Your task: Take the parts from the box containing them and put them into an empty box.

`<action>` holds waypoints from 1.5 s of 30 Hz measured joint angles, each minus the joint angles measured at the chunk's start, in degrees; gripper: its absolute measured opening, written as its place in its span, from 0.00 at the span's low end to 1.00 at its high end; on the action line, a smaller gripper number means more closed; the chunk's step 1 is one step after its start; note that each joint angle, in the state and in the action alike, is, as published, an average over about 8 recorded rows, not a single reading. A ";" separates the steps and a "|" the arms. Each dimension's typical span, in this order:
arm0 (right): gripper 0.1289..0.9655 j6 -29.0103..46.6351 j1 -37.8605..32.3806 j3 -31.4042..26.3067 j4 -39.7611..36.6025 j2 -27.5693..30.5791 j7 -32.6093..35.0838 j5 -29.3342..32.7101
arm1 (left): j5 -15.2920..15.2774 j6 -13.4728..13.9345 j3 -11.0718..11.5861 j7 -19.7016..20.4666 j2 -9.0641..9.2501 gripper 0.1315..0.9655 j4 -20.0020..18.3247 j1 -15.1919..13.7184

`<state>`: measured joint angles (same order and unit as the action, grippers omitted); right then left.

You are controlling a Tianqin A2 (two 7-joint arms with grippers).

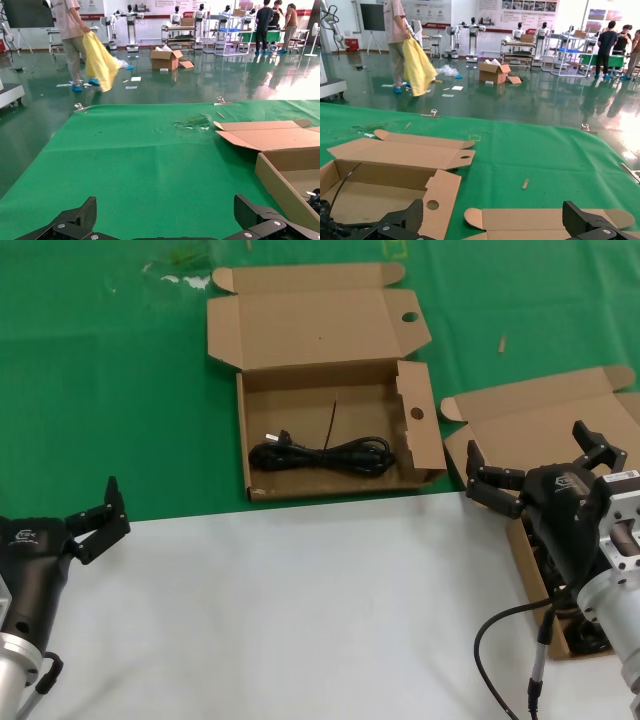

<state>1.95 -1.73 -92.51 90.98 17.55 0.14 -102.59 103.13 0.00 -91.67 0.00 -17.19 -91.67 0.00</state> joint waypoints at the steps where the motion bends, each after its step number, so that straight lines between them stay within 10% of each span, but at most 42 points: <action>1: 1.00 0.00 0.00 0.00 0.00 0.00 0.00 0.00 | 0.00 0.00 0.00 0.00 0.00 1.00 0.00 0.00; 45: 1.00 0.00 0.00 0.00 0.00 0.00 0.00 0.00 | 0.00 0.00 0.00 0.00 0.00 1.00 0.00 0.00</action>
<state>1.95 -1.73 -92.51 90.98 17.55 0.14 -102.59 103.13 0.00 -91.67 0.00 -17.19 -91.67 0.00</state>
